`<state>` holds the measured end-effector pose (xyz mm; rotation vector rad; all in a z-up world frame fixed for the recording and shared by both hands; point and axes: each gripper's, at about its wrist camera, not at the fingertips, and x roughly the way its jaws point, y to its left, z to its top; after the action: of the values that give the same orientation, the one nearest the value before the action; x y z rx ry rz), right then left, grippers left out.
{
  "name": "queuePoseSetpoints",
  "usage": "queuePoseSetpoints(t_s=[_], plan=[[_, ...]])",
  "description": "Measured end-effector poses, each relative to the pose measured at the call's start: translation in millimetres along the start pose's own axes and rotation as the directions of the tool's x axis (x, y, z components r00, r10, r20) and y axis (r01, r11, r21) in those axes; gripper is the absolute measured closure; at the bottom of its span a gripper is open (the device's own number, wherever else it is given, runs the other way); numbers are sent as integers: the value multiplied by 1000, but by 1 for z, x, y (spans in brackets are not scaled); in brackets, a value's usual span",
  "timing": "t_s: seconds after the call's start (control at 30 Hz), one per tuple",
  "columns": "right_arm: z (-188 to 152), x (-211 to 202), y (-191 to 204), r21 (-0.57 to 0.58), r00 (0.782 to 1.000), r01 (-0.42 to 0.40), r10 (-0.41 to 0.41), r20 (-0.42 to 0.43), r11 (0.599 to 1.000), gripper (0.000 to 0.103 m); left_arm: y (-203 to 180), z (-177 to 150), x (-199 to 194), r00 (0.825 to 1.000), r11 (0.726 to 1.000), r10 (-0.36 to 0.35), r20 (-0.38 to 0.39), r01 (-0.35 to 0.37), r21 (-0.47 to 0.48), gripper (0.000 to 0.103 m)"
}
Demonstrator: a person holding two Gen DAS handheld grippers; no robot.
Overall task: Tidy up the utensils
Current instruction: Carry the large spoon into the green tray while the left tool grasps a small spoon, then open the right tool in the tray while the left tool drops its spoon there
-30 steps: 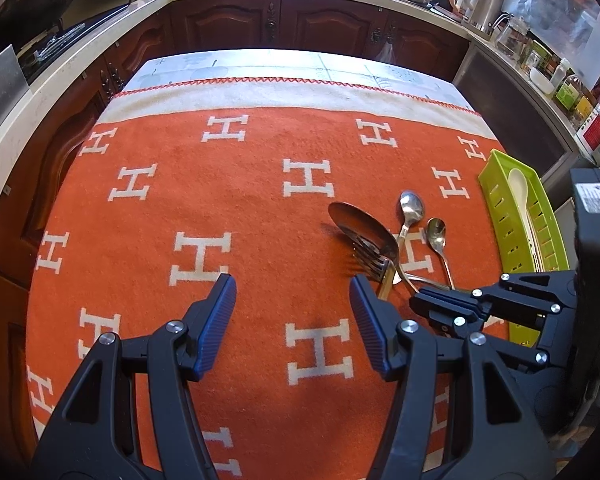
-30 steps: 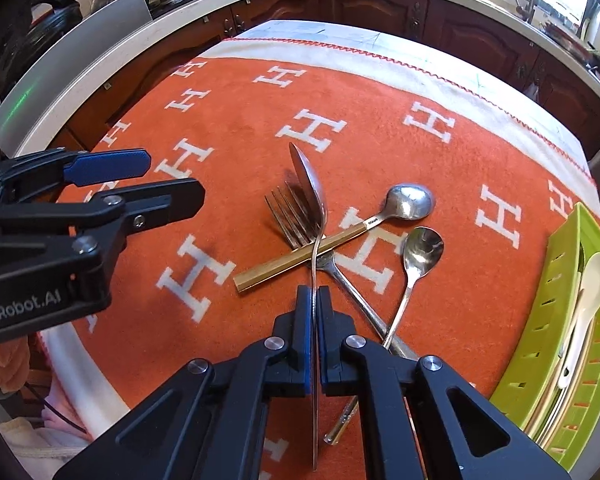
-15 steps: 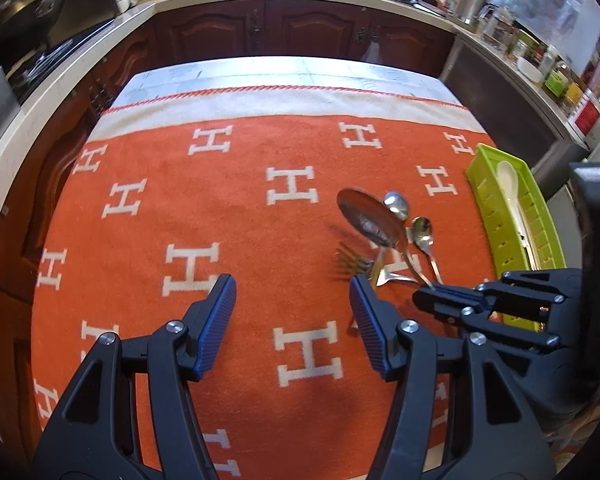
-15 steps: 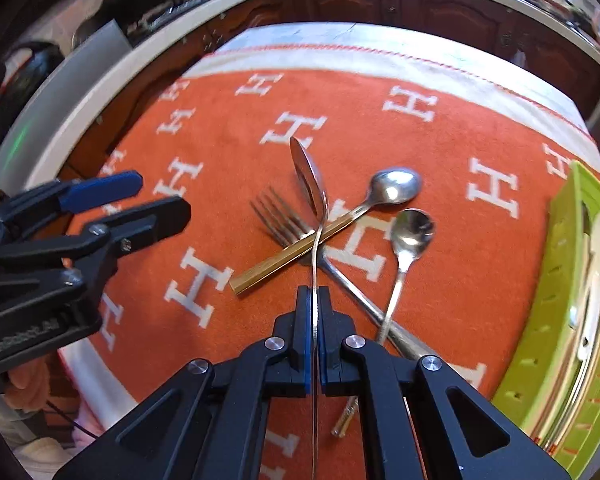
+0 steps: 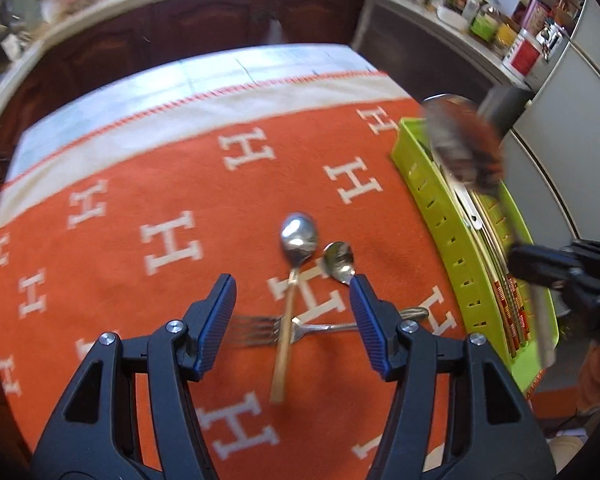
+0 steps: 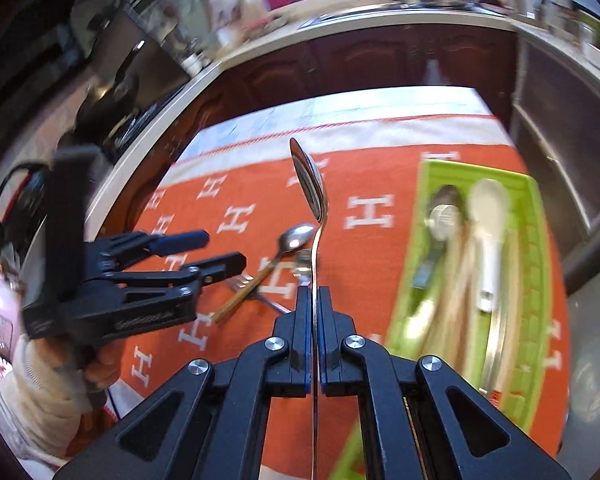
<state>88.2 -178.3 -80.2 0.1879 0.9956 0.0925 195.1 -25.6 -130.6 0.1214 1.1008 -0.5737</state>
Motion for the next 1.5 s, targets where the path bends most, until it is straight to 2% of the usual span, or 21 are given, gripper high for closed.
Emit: queuePoseSetpoints(t_s=[0.27, 0.33, 0.4, 0.47, 0.73, 0.87, 0.9, 1.03, 1.07, 1.27, 1.5], plan=[[-23, -43, -60, 135, 998, 32, -38, 43, 990, 101, 16, 21, 35, 997, 994, -49, -66, 43, -99, 48], [-28, -47, -69, 151, 998, 36, -44, 48, 988, 101, 18, 24, 42, 996, 993, -53, -74, 45, -110, 52], [-32, -50, -79, 171, 998, 37, -46, 51, 985, 101, 18, 26, 49, 994, 993, -46, -96, 35, -114, 61], [-37, -53, -86, 184, 997, 41, -51, 52, 982, 101, 17, 26, 58, 991, 993, -43, -128, 28, -118, 64], [-54, -59, -113, 244, 997, 56, -70, 46, 968, 101, 1, 27, 65, 991, 998, 18, -134, -25, -58, 67], [-56, -55, -117, 260, 997, 56, -69, 40, 964, 101, -3, 31, 68, 988, 998, -11, -156, 1, -66, 93], [-57, -54, -118, 263, 997, 55, -67, 39, 963, 101, -3, 32, 68, 987, 997, -19, -159, 7, -74, 94], [-58, -52, -117, 269, 997, 52, -64, 38, 962, 101, -6, 34, 67, 991, 996, 4, -137, -16, -86, 99], [-59, -51, -118, 270, 997, 51, -63, 39, 961, 101, -6, 34, 65, 991, 996, 18, -129, -29, -87, 103], [-58, -49, -121, 293, 996, 70, -84, 36, 954, 101, 0, 28, 44, 994, 992, 50, -92, -61, -114, 103], [-57, -40, -128, 325, 995, 87, -100, 23, 942, 101, -6, 23, 0, 999, 994, 32, -32, -35, -103, 103]])
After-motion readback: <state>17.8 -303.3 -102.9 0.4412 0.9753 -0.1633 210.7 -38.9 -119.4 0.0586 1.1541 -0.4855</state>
